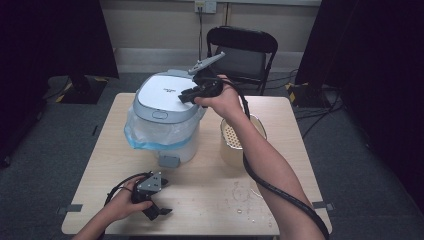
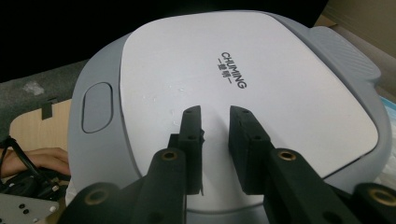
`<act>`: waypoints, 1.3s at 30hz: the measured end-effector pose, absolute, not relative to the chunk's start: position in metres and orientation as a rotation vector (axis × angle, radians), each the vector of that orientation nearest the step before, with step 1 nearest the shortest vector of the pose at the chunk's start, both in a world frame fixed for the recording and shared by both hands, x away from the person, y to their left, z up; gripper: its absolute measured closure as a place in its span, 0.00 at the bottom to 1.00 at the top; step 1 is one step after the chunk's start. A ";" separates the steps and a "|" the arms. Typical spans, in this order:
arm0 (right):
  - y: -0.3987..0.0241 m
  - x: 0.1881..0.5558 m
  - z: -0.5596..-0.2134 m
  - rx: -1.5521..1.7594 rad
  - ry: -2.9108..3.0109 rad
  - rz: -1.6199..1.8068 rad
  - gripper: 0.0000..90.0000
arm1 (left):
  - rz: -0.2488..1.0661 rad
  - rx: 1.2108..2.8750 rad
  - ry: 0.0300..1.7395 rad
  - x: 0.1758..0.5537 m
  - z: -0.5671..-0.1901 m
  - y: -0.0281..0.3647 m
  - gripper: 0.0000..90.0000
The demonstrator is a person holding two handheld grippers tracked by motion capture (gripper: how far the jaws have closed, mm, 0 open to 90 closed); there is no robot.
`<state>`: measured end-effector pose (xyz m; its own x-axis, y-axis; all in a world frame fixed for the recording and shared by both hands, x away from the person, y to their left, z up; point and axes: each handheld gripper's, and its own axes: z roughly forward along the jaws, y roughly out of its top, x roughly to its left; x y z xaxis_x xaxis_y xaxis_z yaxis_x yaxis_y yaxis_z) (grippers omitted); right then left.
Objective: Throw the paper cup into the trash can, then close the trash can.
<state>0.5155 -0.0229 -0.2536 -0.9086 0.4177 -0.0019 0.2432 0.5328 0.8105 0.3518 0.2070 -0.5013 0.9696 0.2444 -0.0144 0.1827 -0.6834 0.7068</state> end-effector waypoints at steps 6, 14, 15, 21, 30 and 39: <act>-0.017 0.514 -0.251 0.539 2.591 1.274 0.92 | 0.104 2.340 0.297 0.352 -0.501 0.207 0.00; -0.007 0.512 -0.250 0.478 2.602 1.222 1.00 | 0.104 2.340 0.297 0.352 -0.501 0.207 0.00; -0.005 0.512 -0.250 0.477 2.610 1.214 1.00 | 0.104 2.340 0.296 0.352 -0.501 0.207 0.00; -0.007 0.514 -0.253 0.499 2.600 1.284 1.00 | 0.104 2.340 0.297 0.352 -0.501 0.207 0.00; -0.012 0.512 -0.249 0.532 2.555 1.247 0.60 | 0.103 2.339 0.297 0.352 -0.501 0.207 0.00; -0.058 0.506 -0.244 0.659 2.444 1.333 0.19 | 0.107 2.340 0.293 0.352 -0.501 0.207 0.00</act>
<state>0.5062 -0.0577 -0.2436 -0.8569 0.5149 -0.0261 0.2567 0.4701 0.8445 0.3520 0.2071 -0.5011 0.9702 0.2422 -0.0101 0.1781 -0.6839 0.7075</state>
